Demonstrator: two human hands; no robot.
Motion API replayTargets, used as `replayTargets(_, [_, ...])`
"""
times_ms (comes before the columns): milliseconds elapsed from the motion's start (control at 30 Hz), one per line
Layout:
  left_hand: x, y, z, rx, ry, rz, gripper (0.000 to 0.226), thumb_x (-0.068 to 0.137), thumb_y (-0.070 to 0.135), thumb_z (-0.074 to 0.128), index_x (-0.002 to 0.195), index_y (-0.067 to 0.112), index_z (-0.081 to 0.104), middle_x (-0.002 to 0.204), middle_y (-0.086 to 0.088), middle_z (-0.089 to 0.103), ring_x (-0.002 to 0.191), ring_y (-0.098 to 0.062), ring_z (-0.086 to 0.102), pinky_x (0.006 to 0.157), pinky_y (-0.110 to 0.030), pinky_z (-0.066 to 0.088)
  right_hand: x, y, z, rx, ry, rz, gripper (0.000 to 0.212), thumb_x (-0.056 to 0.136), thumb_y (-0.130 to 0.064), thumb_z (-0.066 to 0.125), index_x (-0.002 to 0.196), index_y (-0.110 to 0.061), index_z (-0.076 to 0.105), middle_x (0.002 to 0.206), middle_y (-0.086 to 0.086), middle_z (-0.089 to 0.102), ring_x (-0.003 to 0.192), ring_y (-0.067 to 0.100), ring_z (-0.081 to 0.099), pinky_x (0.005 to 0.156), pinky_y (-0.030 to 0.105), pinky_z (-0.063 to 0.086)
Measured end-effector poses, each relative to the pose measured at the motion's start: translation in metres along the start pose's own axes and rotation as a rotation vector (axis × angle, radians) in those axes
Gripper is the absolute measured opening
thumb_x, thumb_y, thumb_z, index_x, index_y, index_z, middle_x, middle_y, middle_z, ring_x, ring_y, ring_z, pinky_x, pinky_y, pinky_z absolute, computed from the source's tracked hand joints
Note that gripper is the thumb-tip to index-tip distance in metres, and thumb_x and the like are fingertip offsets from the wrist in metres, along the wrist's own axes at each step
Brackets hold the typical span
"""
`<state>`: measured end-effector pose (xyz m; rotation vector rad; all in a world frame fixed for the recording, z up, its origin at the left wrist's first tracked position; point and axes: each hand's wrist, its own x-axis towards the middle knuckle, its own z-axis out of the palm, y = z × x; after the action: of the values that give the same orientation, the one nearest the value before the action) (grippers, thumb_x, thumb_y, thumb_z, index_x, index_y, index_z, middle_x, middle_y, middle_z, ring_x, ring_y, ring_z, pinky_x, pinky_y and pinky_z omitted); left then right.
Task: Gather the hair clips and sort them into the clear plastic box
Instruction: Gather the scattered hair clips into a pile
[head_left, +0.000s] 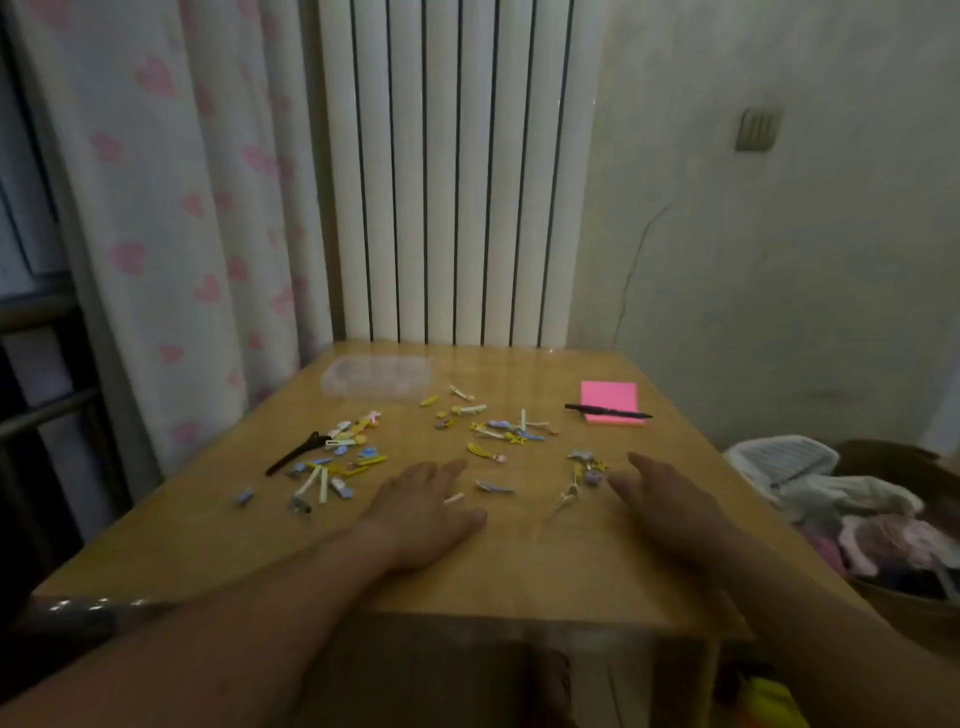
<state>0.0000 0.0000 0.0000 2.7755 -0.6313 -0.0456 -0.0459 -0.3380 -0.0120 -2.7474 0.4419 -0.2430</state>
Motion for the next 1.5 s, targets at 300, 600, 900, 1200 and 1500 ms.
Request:
replayTargets(300, [0.020, 0.046, 0.018, -0.084, 0.043, 0.097, 0.088, 0.096, 0.072, 0.053, 0.169, 0.031, 0.023, 0.172, 0.000, 0.032, 0.157, -0.021, 0.029, 0.129, -0.036, 0.023, 0.013, -0.055, 0.017, 0.062, -0.042, -0.107, 0.075, 0.107, -0.058, 0.043, 0.164, -0.011, 0.030, 0.167, 0.009, 0.040, 0.151, 0.026, 0.040, 0.121, 0.038, 0.032])
replayTargets(600, [0.043, 0.032, 0.027, -0.044, 0.154, 0.142, 0.107, 0.082, 0.087, 0.047, 0.169, 0.031, 0.017, 0.174, 0.004, 0.026, 0.161, -0.016, 0.018, 0.131, -0.047, 0.015, 0.018, -0.105, 0.033, 0.420, -0.044, -0.297, 0.041, 0.112, -0.033, 0.044, 0.148, -0.022, 0.059, 0.147, -0.002, 0.061, 0.133, 0.014, 0.056, 0.104, 0.024, 0.039])
replayTargets(900, [0.103, 0.004, 0.011, -0.442, 0.264, 0.046, 0.075, 0.101, 0.071, 0.045, 0.160, 0.025, 0.043, 0.165, 0.004, 0.043, 0.152, -0.019, 0.038, 0.125, -0.043, 0.031, 0.083, -0.083, 0.035, 0.393, 0.020, -0.157, 0.046, 0.113, -0.038, 0.038, 0.149, -0.016, 0.055, 0.151, 0.005, 0.057, 0.135, 0.022, 0.053, 0.107, 0.033, 0.039])
replayTargets(1200, [0.200, -0.024, -0.001, -0.131, 0.206, -0.042, 0.061, 0.107, 0.056, 0.043, 0.159, 0.024, 0.045, 0.167, -0.003, 0.040, 0.155, -0.023, 0.035, 0.126, -0.046, 0.029, 0.130, -0.102, 0.055, 0.109, -0.063, -0.270, 0.045, 0.112, -0.047, 0.036, 0.145, -0.027, 0.059, 0.149, -0.003, 0.060, 0.137, 0.020, 0.054, 0.115, 0.041, 0.038])
replayTargets(1500, [0.257, -0.034, 0.000, 0.003, 0.039, -0.188, 0.083, 0.096, 0.076, 0.025, 0.160, 0.027, 0.044, 0.167, -0.008, 0.041, 0.152, -0.032, 0.037, 0.122, -0.052, 0.034, 0.122, -0.101, 0.044, 0.143, -0.082, -0.295, 0.044, 0.113, -0.043, 0.033, 0.149, -0.031, 0.055, 0.152, -0.010, 0.057, 0.140, 0.014, 0.049, 0.120, 0.042, 0.033])
